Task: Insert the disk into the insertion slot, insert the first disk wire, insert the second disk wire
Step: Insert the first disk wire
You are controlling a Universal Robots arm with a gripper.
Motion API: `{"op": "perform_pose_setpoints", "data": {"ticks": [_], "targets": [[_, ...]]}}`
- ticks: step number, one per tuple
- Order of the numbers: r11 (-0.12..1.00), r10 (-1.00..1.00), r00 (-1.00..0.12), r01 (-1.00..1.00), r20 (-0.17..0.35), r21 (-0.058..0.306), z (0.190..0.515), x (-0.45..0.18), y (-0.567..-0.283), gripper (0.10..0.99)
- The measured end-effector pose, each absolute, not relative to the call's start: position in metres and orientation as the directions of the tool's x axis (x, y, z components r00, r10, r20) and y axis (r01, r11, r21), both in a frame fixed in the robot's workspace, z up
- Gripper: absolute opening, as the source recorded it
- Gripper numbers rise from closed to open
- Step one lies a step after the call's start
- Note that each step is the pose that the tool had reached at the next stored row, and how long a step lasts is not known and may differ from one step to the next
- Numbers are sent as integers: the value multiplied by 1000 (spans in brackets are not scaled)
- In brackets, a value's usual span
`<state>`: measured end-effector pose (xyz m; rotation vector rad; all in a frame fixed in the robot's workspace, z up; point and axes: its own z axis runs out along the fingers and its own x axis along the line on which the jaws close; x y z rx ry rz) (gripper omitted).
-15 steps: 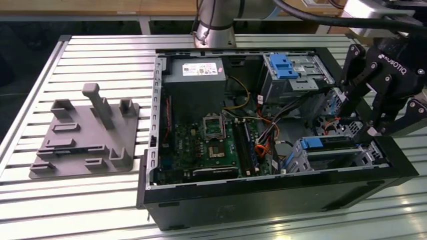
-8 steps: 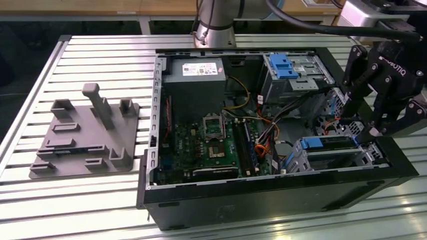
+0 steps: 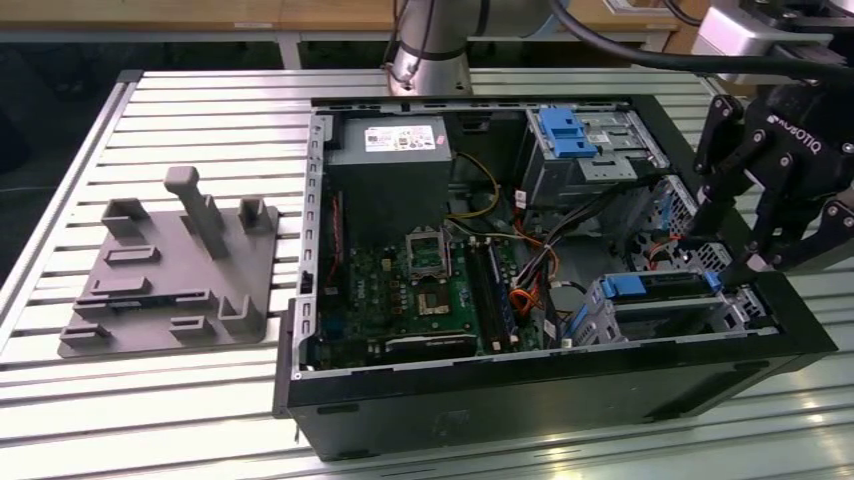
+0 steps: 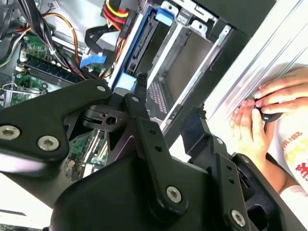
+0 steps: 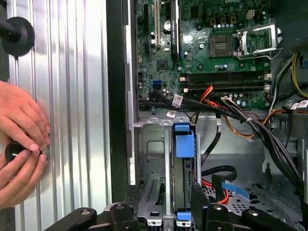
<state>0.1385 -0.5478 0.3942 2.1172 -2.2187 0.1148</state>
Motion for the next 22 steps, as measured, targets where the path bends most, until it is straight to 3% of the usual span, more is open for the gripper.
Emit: {"op": "perform_pose_setpoints", "data": {"ticks": [8, 16, 22], "targets": [[40, -994, -38, -999, 105, 19, 388, 158, -546, 557], [41, -994, -38, -999, 105, 19, 385, 162, -517, 557], [41, -994, -37, -999, 106, 29, 375, 177, -510, 557]]}}
